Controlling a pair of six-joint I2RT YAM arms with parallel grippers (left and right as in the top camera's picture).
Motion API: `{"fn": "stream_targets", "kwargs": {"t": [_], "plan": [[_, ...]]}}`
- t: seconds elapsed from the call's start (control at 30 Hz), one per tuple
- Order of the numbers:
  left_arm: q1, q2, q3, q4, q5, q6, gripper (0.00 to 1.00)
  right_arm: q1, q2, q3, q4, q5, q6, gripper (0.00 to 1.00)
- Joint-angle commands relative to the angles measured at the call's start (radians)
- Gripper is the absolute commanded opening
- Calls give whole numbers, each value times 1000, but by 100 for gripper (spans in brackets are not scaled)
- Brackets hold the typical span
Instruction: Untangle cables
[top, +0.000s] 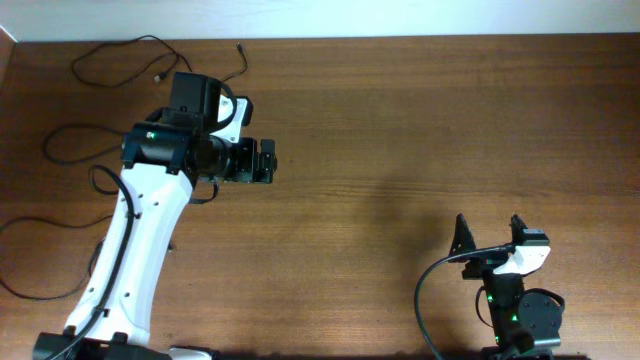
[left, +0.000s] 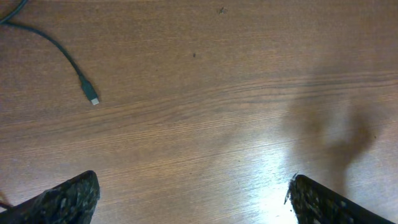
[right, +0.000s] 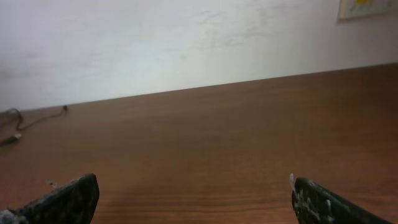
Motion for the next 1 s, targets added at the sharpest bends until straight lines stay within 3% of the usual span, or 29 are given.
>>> {"fn": "stream_targets", "kwargs": {"t": [0.0,0.97], "plan": [[-1,3,2,1,-3,18,99,-25,-11,-8,-8,-10,-59,98],[-1,3,2,1,-3,18,99,-32,-11,-8,-8,-13,-79,98]]}}
